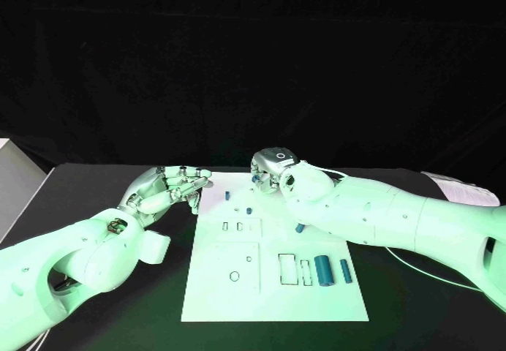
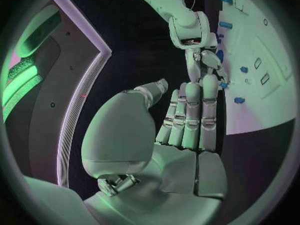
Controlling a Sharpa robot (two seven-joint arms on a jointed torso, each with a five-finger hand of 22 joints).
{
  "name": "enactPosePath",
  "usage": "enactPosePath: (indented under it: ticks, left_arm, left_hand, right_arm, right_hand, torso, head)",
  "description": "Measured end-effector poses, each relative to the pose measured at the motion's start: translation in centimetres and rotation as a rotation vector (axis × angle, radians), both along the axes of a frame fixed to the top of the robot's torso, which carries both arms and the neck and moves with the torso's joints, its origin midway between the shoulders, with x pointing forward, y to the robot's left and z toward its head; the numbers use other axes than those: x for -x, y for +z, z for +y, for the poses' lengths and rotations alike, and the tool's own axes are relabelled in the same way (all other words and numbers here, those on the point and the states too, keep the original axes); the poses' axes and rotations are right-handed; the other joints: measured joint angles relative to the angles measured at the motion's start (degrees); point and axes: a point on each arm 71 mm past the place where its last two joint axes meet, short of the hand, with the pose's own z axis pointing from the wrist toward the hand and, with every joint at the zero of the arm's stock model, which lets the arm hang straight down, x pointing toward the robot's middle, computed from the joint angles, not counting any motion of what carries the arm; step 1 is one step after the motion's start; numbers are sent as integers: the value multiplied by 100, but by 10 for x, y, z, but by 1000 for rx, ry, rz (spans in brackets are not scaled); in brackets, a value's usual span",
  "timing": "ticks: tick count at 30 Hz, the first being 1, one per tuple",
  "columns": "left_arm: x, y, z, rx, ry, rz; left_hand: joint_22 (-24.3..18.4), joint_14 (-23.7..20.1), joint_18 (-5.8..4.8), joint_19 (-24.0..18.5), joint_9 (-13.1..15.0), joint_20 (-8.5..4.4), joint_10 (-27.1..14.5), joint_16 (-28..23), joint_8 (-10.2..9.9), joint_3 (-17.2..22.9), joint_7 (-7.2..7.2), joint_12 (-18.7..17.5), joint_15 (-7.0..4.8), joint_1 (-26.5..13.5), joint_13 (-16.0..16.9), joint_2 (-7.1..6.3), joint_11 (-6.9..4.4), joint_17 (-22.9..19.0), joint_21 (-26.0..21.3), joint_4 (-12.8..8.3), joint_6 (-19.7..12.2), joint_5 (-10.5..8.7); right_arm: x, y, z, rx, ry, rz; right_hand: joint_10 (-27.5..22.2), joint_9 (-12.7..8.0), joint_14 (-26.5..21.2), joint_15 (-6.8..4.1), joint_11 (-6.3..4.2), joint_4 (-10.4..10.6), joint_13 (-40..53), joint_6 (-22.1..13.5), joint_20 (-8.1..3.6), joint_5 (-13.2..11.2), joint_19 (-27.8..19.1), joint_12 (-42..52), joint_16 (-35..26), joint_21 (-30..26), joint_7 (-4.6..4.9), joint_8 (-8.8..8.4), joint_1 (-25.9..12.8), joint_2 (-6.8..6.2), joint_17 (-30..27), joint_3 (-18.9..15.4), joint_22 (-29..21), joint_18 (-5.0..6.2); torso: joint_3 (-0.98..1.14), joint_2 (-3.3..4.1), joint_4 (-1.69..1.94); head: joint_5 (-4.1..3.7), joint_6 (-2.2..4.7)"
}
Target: Assemble the parts on the task board
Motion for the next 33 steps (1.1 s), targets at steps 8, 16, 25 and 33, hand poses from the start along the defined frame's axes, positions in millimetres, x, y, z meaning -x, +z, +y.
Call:
enactPosePath:
  ticks: [8, 16, 25, 33]
  left_arm:
    - [0, 0, 0, 0, 0, 0]
    - [0, 0, 1, -2, 2, 0]
    - [-3, -2, 5, -6, 14, 2]
    - [-7, -4, 11, -13, 31, 5]
  left_hand:
    - [0, 0, 0, 0, 6, 0, 0, 0, 0, 0, 0, 0, 0, 0, 0, 0, 0, 0, 0, 0, 0, 0]
    - [1, 0, 0, 0, 5, 0, -20, 0, 0, 0, 0, 0, 0, 0, 3, 0, 20, 0, 21, 0, 0, 0]
    - [4, 0, 0, 0, 5, 0, -20, 0, 0, 0, 0, 0, 0, 0, 5, 0, 20, 1, 20, 0, 0, 0]
    - [11, 0, 0, 1, 10, 0, -20, 0, 0, 15, 0, 0, 0, 0, 4, 0, 20, -5, 20, -15, 0, 0]
  right_arm:
    - [-1, -1, 0, 0, -1, 2]
    - [-1, 0, -5, -10, -3, 2]
    - [11, 2, -31, -44, -2, -9]
    - [29, 15, -79, -142, -31, -18]
  right_hand:
    - [-180, 20, 0, 0, 80, 9, -5, -230, 34, -139, -34, -97, -69, -178, 68, -112, -89, -88, -186, 41, -216, 1]
    - [-1077, -61, -62, 125, 175, 324, -151, -893, 122, -466, -433, -133, -428, -1164, 64, -580, 201, 10, -863, -1266, -1363, 181]
    - [-1128, -74, -85, 101, 169, 976, -163, -992, 123, -531, -433, 49, -455, -1357, -32, -708, 825, 90, -1035, -2147, -1488, 180]
    - [250, 69, 11, -155, -188, 1171, 2029, -630, -121, -425, -76, 2649, 82, -544, -79, -500, 1006, -117, -105, -1874, -426, 124]
  torso:
    - [0, 7, 0]
    - [2, 9, -15]
    - [21, 5, -35]
    - [60, -43, -93]
  head:
    - [15, 15]
    - [38, 18]
    - [47, 34]
    - [87, 62]
